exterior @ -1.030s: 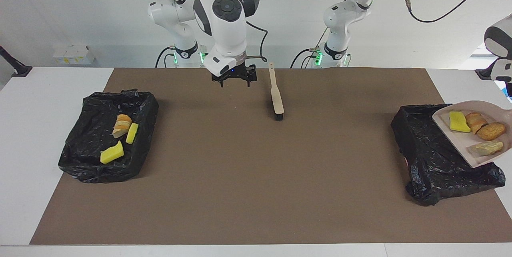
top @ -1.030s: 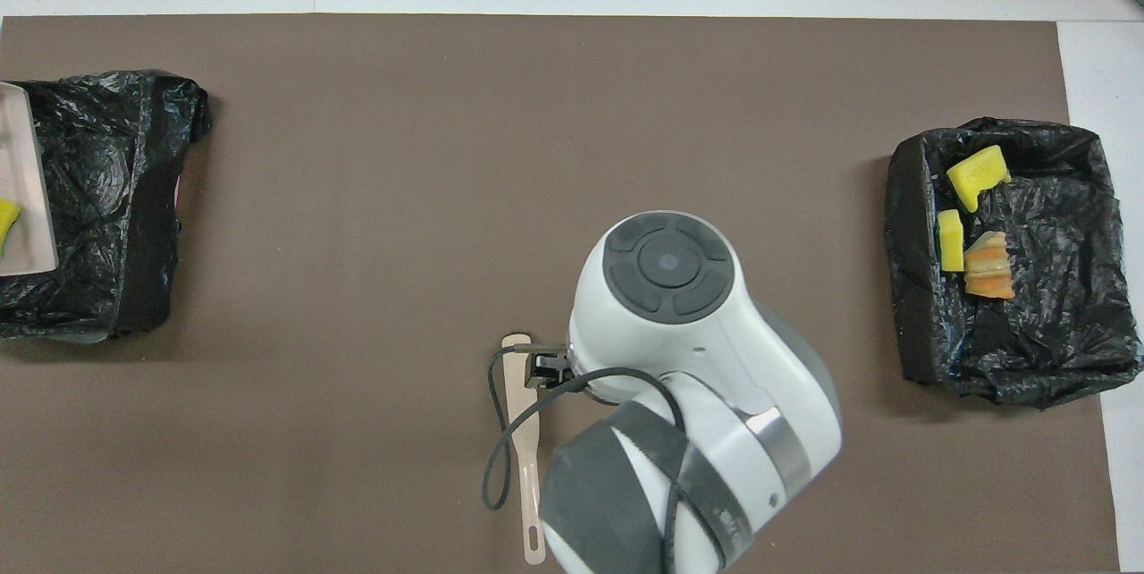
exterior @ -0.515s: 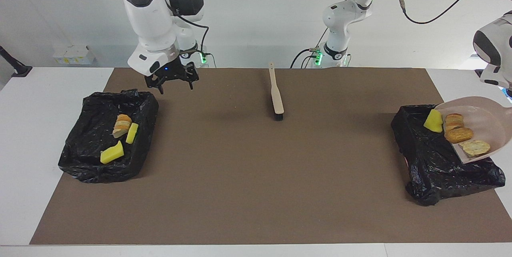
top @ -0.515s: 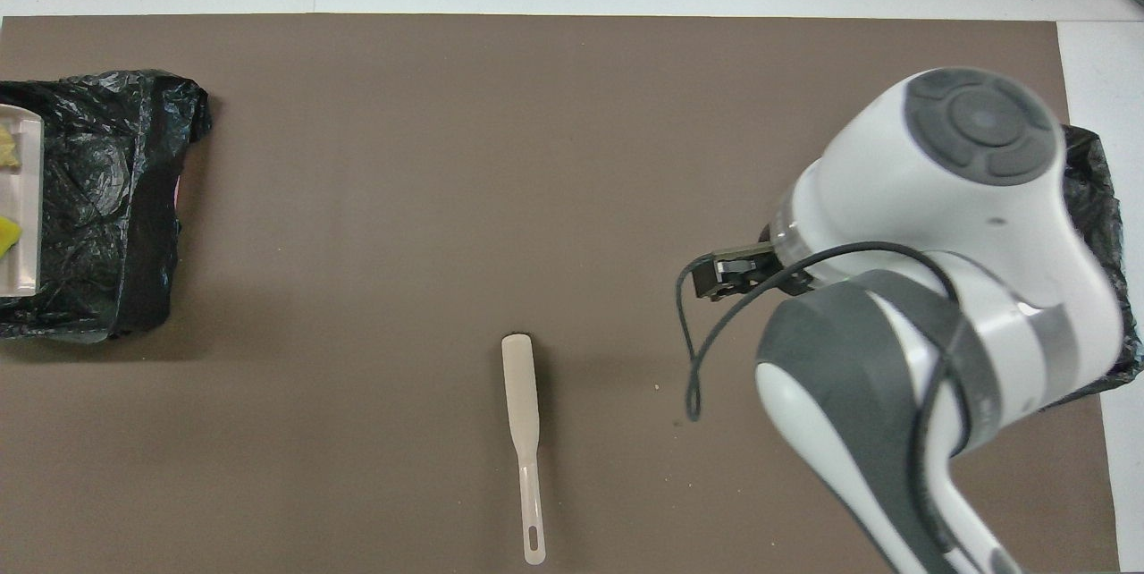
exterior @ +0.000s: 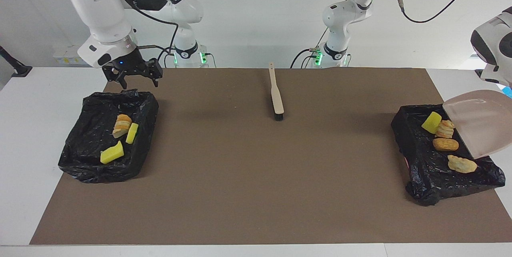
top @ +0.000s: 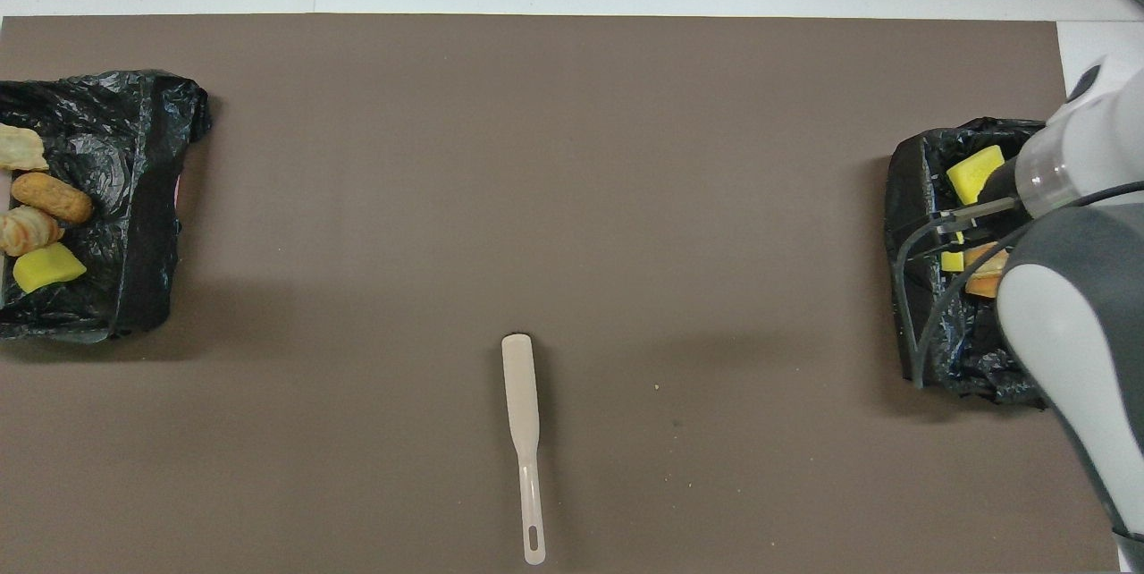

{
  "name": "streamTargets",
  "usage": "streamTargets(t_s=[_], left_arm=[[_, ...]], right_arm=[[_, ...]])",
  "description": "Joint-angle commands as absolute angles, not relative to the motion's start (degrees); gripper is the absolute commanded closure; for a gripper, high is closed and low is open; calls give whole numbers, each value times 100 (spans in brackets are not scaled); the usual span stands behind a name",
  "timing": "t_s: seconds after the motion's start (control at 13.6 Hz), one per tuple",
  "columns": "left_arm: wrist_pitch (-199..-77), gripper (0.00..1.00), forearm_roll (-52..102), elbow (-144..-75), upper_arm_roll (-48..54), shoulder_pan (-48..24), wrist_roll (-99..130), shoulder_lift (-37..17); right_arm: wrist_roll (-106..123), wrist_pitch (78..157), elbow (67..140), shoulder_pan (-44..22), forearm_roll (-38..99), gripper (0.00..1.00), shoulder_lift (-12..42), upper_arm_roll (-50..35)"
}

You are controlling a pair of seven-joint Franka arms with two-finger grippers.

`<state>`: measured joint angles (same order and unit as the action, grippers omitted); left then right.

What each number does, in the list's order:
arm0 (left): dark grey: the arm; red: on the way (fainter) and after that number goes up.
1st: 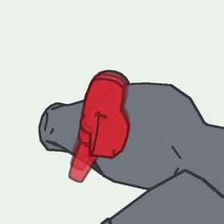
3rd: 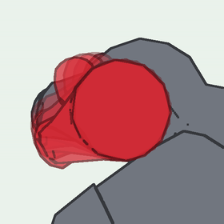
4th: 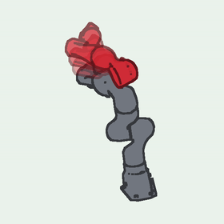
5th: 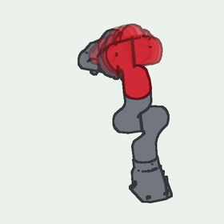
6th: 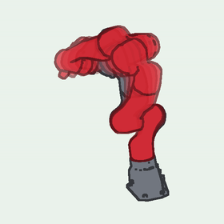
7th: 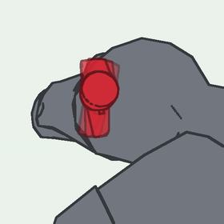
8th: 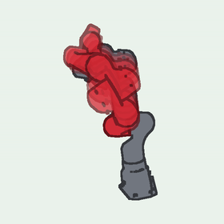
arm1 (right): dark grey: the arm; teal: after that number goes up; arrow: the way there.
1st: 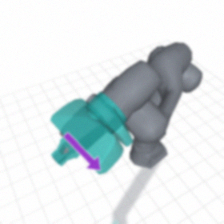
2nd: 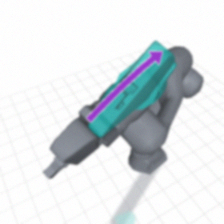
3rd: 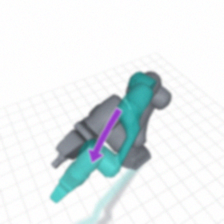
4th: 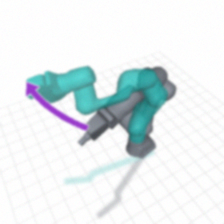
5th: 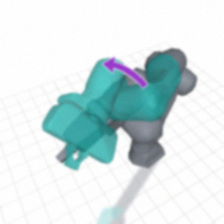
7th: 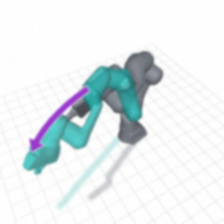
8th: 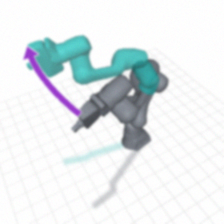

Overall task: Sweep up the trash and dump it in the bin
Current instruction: 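Place the brush on the mat and withdraw the right gripper, then return the dustpan to the table center with the left gripper and release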

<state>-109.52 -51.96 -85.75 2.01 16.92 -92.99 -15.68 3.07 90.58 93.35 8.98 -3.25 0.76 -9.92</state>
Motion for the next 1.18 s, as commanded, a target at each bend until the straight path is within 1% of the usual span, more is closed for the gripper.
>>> streamTargets(t_s=[0.0, 0.15, 0.29, 0.59, 0.96, 1.1], left_arm=[[-10898, 100, -5483, -8901, 150, 1512, -9107, -1196], [-10846, 100, -5896, -8930, 158, 1416, -8869, -1152], [-10820, 100, -5976, -8921, 149, 1354, -8781, -1116], [-10390, 100, -5679, -8921, 211, 942, -8368, -1072], [-10222, 100, -3503, -8973, 220, 747, -7920, -1063], [-10126, 100, -2894, -9131, 202, 415, -7552, -1037]], right_arm=[[62, 9044, 9519, 940, -106, 0, -105, -1037], [62, 9035, 9519, 949, 35, 0, -105, -1028], [61, 9044, 9571, 932, 97, 0, -132, -1020], [88, 9105, 9589, 897, 97, 0, -150, -1020], [97, 9097, 9589, 932, 88, 0, -149, -1020], [97, 9097, 9589, 923, 88, 0, -149, -1020]])
